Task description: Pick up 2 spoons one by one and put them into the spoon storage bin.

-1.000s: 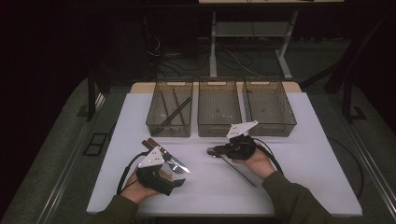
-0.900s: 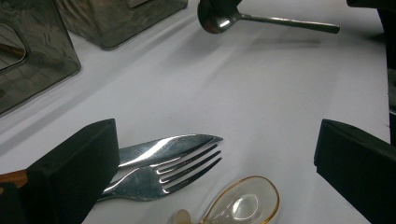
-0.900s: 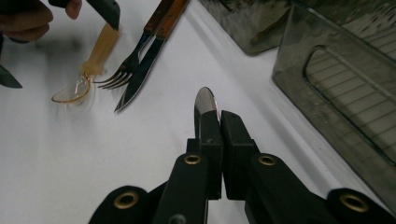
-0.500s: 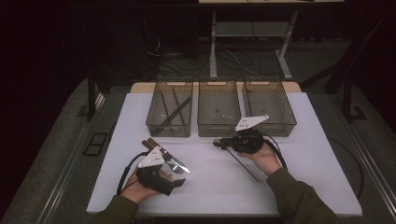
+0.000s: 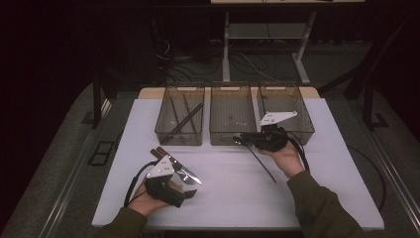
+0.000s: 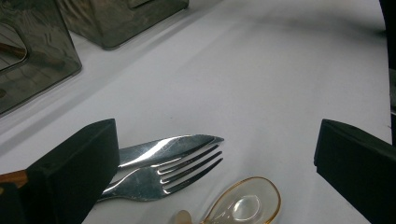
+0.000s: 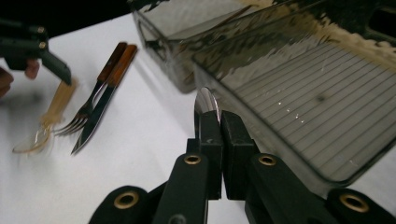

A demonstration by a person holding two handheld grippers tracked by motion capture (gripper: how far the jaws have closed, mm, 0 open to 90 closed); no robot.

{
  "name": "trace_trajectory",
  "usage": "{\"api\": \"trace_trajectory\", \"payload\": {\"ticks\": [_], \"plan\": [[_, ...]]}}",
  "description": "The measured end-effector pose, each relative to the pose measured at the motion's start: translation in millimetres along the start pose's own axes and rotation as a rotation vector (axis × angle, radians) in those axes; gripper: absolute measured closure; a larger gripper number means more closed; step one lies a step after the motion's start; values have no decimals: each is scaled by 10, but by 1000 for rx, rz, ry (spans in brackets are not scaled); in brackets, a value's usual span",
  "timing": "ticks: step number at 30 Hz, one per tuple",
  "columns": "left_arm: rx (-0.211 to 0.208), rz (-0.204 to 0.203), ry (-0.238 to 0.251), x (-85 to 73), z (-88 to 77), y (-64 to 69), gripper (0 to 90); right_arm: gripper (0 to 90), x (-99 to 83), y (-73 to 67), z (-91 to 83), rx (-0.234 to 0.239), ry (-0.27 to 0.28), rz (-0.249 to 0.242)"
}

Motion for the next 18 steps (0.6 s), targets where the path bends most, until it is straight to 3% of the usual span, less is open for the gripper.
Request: {"api": "trace_trajectory", "payload": {"ticks": [5,18], "plan": [[2,-1,3,2,-4,-4,0,882,102,129,-15,-19,23,20],[0,-3,7,6,-6,2,0,883,382,430,93,-73,19,36]]}}
Point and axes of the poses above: each handheld gripper's, and its own axes: z roughly forward along the jaws, x roughly out of its top, y roughly to its right, the point moved 9 cm from there along z, roughly forward along the jaws, and after that the axes turned 5 degrees about -z, right-handed, at the moved point
